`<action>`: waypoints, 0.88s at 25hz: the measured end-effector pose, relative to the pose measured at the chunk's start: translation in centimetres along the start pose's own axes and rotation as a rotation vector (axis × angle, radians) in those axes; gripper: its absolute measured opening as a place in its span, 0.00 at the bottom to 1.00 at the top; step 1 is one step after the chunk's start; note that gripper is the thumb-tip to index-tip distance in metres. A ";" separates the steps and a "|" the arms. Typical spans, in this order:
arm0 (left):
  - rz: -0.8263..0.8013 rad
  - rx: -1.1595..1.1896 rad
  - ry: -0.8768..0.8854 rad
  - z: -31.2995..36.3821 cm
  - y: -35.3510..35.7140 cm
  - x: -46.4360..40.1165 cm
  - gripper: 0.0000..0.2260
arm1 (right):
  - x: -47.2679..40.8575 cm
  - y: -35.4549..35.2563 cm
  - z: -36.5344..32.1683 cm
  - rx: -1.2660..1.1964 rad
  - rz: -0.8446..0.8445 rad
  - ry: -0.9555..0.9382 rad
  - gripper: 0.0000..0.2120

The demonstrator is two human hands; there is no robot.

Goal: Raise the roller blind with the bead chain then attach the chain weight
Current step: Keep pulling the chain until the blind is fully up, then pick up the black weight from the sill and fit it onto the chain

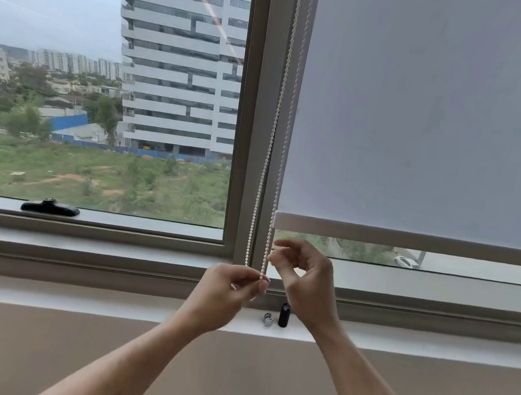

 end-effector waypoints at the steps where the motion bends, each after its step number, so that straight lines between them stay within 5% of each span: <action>1: 0.000 0.001 -0.020 -0.5 0.2 0.2 0.02 | 0.5 -0.1 1.0 0.000 0.006 0.019 0.10; 9: 0.000 -0.056 -0.113 -3.8 2.5 1.7 0.06 | 4.1 -1.7 12.5 -0.010 0.089 0.357 0.11; 14: 0.096 -0.175 0.042 -4.1 4.1 2.7 0.10 | 4.1 -1.6 19.6 0.099 0.082 0.616 0.05; 22: 0.231 -0.395 0.110 -4.9 4.2 3.6 0.13 | 2.1 0.1 24.5 0.279 -0.169 0.754 0.27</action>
Point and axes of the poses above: each hand's wrist, its own x-axis away from the middle knuckle, its own y-axis out of the palm, z = x × y, the point moved 2 cm from there along -x, towards the middle knuckle, and after that the axes turned 11 degrees about -z, right-handed, at the moved point
